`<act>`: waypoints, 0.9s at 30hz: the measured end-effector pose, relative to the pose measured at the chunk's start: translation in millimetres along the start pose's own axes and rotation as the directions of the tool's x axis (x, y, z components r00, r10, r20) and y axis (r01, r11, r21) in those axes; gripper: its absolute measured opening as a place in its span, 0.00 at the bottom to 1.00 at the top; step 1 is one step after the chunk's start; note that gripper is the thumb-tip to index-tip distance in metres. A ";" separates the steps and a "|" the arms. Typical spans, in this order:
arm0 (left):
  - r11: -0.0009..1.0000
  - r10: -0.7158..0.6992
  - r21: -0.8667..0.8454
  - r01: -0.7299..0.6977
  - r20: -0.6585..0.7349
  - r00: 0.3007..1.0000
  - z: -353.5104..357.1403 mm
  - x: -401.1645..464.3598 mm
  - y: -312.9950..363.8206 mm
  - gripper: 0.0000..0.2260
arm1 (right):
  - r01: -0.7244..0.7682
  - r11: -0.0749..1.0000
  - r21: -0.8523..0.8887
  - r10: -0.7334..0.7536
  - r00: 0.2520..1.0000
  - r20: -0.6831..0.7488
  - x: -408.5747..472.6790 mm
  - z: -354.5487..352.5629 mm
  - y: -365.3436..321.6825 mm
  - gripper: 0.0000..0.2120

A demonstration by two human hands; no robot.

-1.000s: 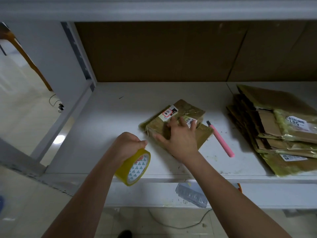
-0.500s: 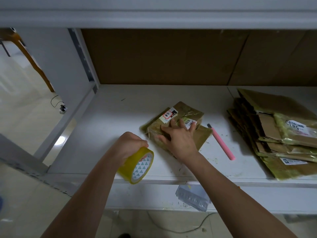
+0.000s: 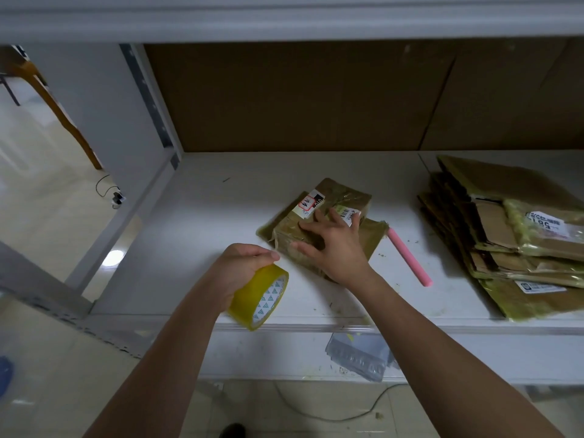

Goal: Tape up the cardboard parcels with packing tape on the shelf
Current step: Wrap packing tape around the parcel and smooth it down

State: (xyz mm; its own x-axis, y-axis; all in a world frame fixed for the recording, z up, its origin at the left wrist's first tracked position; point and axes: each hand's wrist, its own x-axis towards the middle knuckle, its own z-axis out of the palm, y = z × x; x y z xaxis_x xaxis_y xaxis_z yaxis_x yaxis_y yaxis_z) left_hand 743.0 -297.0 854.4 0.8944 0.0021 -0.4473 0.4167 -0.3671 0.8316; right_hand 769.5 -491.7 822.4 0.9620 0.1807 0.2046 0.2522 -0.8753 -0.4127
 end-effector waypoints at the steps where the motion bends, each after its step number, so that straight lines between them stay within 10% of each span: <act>1: 1.000 0.022 0.005 -0.022 -0.011 1.000 0.4 -1.2 -1.2 0.06 | 0.001 1.000 0.027 -0.001 1.000 -0.010 -0.3 0.3 1.7 0.26; 5: 0.991 0.113 0.077 -0.109 -0.056 0.992 0.2 -4.6 -2.7 0.04 | 0.041 0.983 0.181 -0.038 0.999 -0.022 -7.8 -3.8 18.7 0.24; 9: 0.984 0.135 0.130 -0.125 -0.070 0.988 0.4 -6.1 -2.5 0.07 | 0.063 0.950 0.306 0.077 0.901 -0.426 -34.7 -17.1 43.7 0.11; 16: 0.976 0.156 0.164 -0.145 -0.055 0.986 0.0 -3.3 -3.0 0.08 | -0.590 0.807 0.031 0.575 0.773 -0.268 -62.5 -15.4 111.1 0.14; 27: 0.975 0.168 0.159 -0.156 -0.068 0.983 0.7 -3.1 -4.4 0.06 | -0.195 0.923 0.331 0.323 0.860 -0.396 -44.0 -35.5 64.7 0.19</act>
State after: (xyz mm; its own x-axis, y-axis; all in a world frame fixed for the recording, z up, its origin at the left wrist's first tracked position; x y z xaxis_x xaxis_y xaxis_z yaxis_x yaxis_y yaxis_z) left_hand 738.3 -296.0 851.9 0.9607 0.0031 -0.2776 0.2410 -0.5059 0.8283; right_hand 739.8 -572.2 818.2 0.8669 -0.3050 0.3942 0.0803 -0.6950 -0.7145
